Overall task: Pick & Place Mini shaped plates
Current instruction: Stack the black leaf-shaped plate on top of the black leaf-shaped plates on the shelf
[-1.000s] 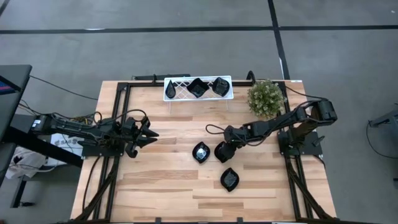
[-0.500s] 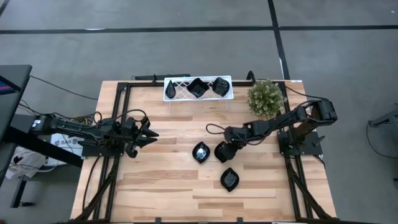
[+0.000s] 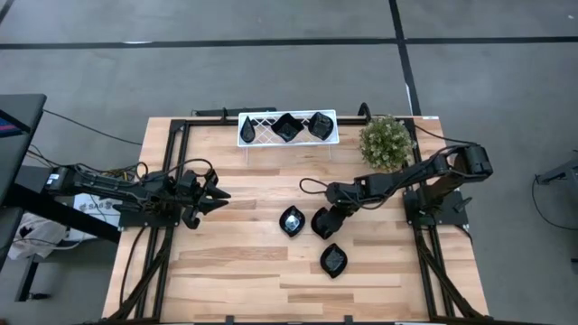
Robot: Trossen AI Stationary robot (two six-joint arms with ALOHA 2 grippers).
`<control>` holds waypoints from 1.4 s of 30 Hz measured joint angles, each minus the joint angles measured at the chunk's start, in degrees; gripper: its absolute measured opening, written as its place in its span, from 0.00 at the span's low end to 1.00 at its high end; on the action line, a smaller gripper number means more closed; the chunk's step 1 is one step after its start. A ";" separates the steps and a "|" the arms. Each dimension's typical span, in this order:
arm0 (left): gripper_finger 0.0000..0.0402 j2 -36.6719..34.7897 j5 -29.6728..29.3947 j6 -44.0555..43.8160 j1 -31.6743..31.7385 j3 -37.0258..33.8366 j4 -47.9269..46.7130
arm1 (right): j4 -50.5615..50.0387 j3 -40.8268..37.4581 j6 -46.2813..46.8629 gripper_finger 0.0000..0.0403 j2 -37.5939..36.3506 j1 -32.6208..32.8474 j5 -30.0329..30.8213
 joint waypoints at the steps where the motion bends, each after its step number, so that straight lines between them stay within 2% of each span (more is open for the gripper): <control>1: 0.24 -0.02 0.00 0.00 -0.02 0.00 0.00 | -0.26 -0.09 -0.01 0.02 -0.49 0.00 -0.02; 6: 0.24 0.00 0.00 0.00 -0.01 0.00 0.00 | -0.91 -0.05 0.05 0.01 -4.64 -0.02 -0.03; 14: 0.24 0.00 0.00 0.00 -0.01 0.00 0.02 | -2.81 -0.03 0.45 0.01 -15.78 -0.76 -0.01; 23: 0.24 0.00 0.00 0.00 -0.02 0.00 0.44 | -3.58 1.44 -2.96 0.00 -25.24 -5.87 -0.03; 31: 0.24 0.00 0.00 0.00 0.00 0.00 0.46 | -9.40 10.72 -12.83 0.00 -24.97 -14.12 -0.03; 36: 0.24 -0.02 -0.02 0.00 -0.02 0.00 0.46 | -17.09 18.25 -17.83 0.00 -22.93 -19.84 -0.25; 42: 0.24 -0.02 -0.02 -0.51 -0.02 0.00 1.31 | -23.37 26.44 -22.97 0.00 -19.13 -25.72 -3.28</control>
